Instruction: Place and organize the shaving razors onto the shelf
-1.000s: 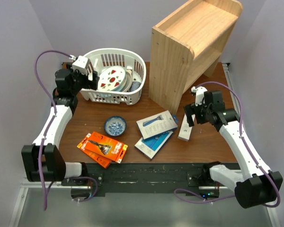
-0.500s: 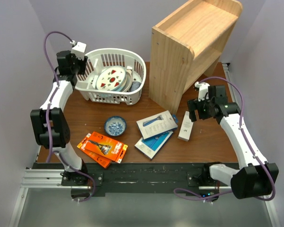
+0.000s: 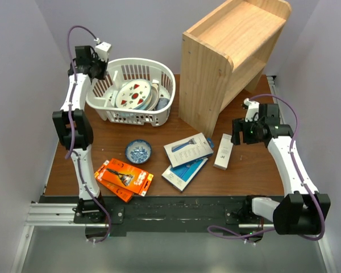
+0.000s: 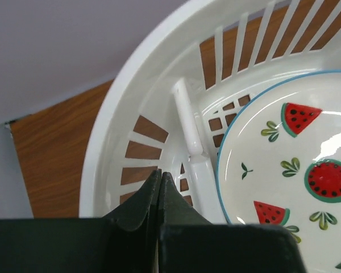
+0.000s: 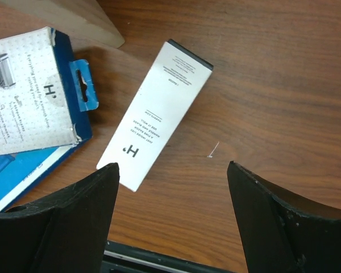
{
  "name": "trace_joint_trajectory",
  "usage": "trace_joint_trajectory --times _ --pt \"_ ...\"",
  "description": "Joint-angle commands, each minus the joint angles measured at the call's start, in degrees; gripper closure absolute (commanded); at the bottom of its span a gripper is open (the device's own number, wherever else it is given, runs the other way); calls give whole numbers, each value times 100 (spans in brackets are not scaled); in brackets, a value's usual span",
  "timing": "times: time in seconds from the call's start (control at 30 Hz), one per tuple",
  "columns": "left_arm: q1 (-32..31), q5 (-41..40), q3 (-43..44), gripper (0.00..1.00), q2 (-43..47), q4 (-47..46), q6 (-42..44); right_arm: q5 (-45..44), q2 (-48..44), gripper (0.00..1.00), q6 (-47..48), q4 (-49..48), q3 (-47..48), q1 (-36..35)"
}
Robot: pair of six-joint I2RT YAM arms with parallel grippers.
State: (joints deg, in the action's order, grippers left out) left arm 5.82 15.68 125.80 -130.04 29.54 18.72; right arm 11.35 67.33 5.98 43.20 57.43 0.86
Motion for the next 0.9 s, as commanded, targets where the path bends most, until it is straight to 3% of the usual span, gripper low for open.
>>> trace_joint_trajectory --times 0.0,0.13,0.47,0.67,0.87 --pt "-2 -381 560 100 -399 642 -238 279 -62 19 -220 -163 -39 212" --pt "6 -925 454 100 -531 62 -228 262 78 19 -185 -136 5 239" --pt "340 -2419 323 100 -663 -326 -712 244 509 19 -140 -180 198 248" --pt "805 -2394 209 100 -488 -501 -265 420 632 19 -220 -216 269 256" --pt "1368 -2562 -196 100 -285 -1345 412 420 632 19 -211 -172 286 256"
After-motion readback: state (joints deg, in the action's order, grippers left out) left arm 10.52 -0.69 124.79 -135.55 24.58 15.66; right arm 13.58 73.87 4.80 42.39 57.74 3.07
